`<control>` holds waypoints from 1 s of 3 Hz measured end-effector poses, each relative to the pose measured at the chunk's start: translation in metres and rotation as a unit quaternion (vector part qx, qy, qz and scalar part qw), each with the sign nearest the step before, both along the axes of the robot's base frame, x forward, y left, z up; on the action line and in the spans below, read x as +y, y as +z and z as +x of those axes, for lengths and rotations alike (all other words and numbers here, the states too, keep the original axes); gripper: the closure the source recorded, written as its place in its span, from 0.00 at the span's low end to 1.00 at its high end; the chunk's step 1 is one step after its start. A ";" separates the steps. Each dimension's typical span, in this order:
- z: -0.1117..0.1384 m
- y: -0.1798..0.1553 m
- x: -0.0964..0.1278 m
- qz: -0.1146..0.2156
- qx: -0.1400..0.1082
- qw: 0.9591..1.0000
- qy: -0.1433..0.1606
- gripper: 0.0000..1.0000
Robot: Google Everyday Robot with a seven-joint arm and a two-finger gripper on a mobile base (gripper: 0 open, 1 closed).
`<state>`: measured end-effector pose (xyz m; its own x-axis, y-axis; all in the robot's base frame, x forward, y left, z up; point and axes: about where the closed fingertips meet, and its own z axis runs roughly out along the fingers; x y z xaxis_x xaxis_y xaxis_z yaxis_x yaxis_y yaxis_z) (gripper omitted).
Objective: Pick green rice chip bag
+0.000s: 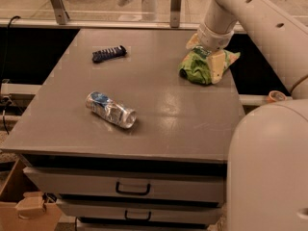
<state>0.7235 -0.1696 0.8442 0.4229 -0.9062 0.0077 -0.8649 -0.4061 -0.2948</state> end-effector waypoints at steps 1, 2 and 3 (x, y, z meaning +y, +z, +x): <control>-0.008 -0.007 -0.003 -0.014 0.009 1.000 0.007 0.41; -0.008 -0.004 -0.003 -0.014 0.009 1.000 0.007 0.64; -0.008 -0.003 -0.003 -0.014 0.009 1.000 0.007 0.88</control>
Offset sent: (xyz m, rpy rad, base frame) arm -0.0341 -0.0023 -0.0141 -0.0879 0.0557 0.0341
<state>0.7159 -0.1722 0.8416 0.4353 -0.8999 0.0261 -0.8644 -0.4259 -0.2672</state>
